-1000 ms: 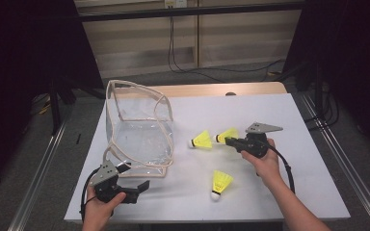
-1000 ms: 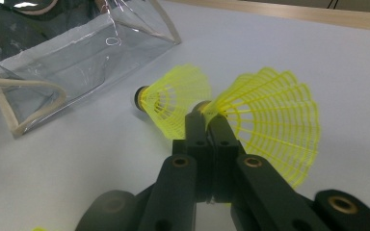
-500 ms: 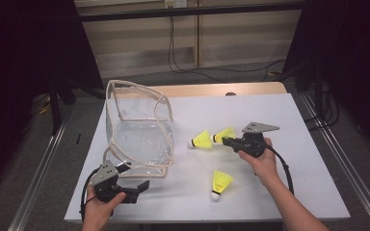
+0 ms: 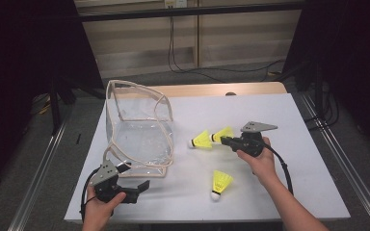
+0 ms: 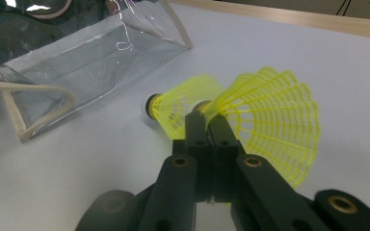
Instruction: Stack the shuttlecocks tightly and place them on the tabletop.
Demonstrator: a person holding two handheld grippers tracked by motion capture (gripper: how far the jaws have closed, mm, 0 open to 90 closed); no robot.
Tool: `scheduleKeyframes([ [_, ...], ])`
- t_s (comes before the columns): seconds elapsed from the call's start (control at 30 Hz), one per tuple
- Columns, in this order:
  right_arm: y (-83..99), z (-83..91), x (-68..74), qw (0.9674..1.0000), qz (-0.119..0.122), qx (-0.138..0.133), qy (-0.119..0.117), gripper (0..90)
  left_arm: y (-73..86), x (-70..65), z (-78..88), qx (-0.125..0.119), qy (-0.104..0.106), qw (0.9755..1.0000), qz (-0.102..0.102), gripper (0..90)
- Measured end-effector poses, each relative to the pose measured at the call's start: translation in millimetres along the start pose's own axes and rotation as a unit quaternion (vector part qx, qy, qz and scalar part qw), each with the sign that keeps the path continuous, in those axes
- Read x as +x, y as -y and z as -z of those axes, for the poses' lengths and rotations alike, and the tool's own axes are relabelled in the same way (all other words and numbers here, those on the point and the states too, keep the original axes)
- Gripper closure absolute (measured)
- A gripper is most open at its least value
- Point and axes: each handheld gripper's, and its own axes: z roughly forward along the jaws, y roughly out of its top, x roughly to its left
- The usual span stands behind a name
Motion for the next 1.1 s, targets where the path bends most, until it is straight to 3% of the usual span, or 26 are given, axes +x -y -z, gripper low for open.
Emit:
scheduleKeyframes([
  [1.1,-3.4,-10.0,5.1,1.0000,0.003,0.001,-0.006,89.4,-0.1,1.1,1.0,-0.001,-0.001,1.0000,-0.003,3.1],
])
